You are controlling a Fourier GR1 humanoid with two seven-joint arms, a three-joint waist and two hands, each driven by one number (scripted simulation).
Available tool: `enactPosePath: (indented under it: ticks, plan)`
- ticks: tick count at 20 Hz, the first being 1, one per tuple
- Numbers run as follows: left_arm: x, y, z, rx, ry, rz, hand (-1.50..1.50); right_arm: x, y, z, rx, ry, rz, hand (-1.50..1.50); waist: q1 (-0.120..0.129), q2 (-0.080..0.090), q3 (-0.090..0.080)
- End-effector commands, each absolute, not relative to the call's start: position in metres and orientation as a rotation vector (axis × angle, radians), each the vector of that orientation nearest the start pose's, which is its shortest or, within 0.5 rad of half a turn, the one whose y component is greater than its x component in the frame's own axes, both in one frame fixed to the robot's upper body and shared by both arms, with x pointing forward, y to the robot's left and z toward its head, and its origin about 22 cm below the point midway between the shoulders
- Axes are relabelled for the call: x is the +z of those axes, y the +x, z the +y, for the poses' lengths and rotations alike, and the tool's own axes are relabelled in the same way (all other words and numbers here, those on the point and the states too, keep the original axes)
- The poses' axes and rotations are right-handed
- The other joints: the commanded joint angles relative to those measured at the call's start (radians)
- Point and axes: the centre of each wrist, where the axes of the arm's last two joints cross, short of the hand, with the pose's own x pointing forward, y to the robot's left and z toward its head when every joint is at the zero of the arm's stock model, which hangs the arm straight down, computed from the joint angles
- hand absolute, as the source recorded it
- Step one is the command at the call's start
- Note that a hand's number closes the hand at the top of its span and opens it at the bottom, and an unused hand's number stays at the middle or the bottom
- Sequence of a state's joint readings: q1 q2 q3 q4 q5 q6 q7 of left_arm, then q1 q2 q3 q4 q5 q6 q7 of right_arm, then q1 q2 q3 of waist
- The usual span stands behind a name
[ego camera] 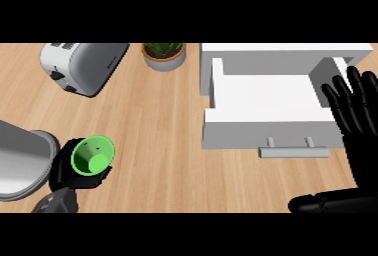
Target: Pick up the cup, place it into the drawer and close the drawer
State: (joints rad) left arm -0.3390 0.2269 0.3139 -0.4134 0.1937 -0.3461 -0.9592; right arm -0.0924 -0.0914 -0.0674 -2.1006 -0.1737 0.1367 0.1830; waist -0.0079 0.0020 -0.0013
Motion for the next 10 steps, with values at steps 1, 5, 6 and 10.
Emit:
enactPosePath:
  ticks: [1, 5, 6, 10]
  plan:
    - [-0.143, 0.252, 0.308, 0.323, -0.080, -1.936, 1.50, 0.158, 0.219, -0.245, 0.155, 0.133, -2.010, -1.50, 0.005, -0.003, 0.001]
    - [-0.145, 0.261, 0.296, 0.325, -0.086, -1.927, 1.50, 0.140, 0.229, -0.247, 0.142, 0.183, -1.999, -1.50, -0.002, 0.001, 0.000]
    - [-0.135, 0.262, 0.299, 0.314, -0.096, -1.958, 1.50, 0.147, 0.227, -0.248, 0.135, 0.149, -2.007, -1.50, 0.009, -0.003, 0.001]
    - [-0.123, 0.276, 0.282, 0.326, -0.130, -2.026, 1.50, 0.147, 0.211, -0.252, 0.141, 0.167, -1.986, -1.50, 0.007, -0.005, 0.001]
